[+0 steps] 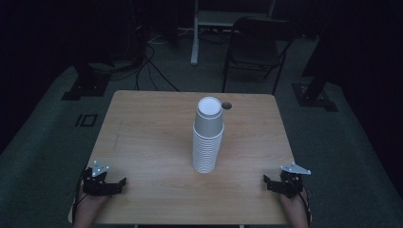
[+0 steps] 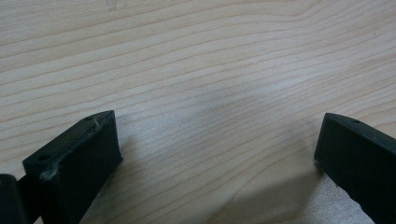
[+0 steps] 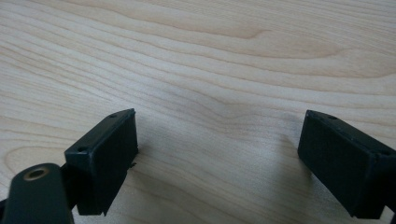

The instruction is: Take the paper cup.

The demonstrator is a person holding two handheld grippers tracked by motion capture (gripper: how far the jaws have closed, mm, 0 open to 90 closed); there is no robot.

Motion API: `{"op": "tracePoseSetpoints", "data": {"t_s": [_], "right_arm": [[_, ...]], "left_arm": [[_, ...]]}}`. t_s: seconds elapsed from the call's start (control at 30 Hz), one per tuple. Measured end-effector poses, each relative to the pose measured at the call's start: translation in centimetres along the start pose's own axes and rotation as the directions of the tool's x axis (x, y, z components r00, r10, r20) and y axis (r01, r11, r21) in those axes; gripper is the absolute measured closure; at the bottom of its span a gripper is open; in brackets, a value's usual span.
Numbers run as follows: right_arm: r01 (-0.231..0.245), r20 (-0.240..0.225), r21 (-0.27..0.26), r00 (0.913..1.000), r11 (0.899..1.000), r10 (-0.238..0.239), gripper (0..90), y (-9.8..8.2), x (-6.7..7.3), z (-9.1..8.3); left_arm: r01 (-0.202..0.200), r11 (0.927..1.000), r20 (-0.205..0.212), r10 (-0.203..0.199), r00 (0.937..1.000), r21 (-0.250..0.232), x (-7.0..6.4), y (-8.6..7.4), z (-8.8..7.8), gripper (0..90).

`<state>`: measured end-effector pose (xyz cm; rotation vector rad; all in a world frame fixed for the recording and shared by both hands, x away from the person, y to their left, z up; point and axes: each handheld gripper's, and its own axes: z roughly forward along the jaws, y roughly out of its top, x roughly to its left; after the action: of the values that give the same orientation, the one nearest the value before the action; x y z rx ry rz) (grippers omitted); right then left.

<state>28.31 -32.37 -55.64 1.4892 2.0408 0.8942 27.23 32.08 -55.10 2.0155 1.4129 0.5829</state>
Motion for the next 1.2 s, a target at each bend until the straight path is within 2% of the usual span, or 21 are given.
{"op": "tracePoseSetpoints", "data": {"t_s": [0.2, 0.43, 0.53, 0.73, 0.77, 0.9, 0.93, 1.13, 1.2], "right_arm": [[-0.001, 0.001, 0.001, 1.0, 1.0, 0.001, 11.3, 0.0, 0.0, 0.0], [-0.002, 0.002, 0.001, 1.0, 1.0, 0.002, 11.3, 0.0, 0.0, 0.0], [-0.002, 0.002, 0.001, 1.0, 1.0, 0.002, 11.4, 0.0, 0.0, 0.0], [-0.002, 0.002, 0.001, 1.0, 1.0, 0.002, 11.3, 0.0, 0.0, 0.0], [-0.002, 0.002, 0.001, 1.0, 1.0, 0.002, 11.3, 0.0, 0.0, 0.0], [-0.001, 0.002, 0.0, 1.0, 1.0, 0.001, 11.3, 0.0, 0.0, 0.0], [-0.002, 0.002, 0.001, 1.0, 1.0, 0.002, 11.3, 0.0, 0.0, 0.0], [-0.002, 0.002, 0.001, 1.0, 1.0, 0.002, 11.3, 0.0, 0.0, 0.0], [-0.001, 0.002, 0.0, 1.0, 1.0, 0.001, 11.3, 0.0, 0.0, 0.0]], "left_arm": [[-0.006, 1.0, 0.005, 0.006, 1.0, 0.0, 0.1, 0.0, 0.0, 0.3], [-0.044, 0.999, -0.007, 0.044, 0.999, -0.008, -0.1, 0.0, -0.1, 0.6], [-0.044, 0.999, -0.003, 0.044, 0.999, -0.008, -0.1, 0.1, -0.1, 0.6], [-0.034, 0.9993, 0.037, 0.034, 0.9987, -0.017, -0.4, 0.5, -0.4, 0.6], [-0.034, 0.9993, 0.056, 0.035, 0.9978, -0.016, -0.5, 0.5, -0.4, 0.6], [-0.044, 0.9989, 0.063, 0.045, 0.997, -0.017, -1.0, 0.8, -0.4, 0.5], [-0.043, 0.9989, 0.079, 0.044, 0.9959, -0.019, -1.1, 0.9, -0.4, 0.6], [-0.048, 0.9981, 0.117, 0.052, 0.9917, -0.038, -1.4, 1.3, -0.6, 0.5], [-0.066, 0.9972, 0.13, 0.07, 0.9891, -0.037, -1.8, 1.5, -0.6, 0.6]]}}
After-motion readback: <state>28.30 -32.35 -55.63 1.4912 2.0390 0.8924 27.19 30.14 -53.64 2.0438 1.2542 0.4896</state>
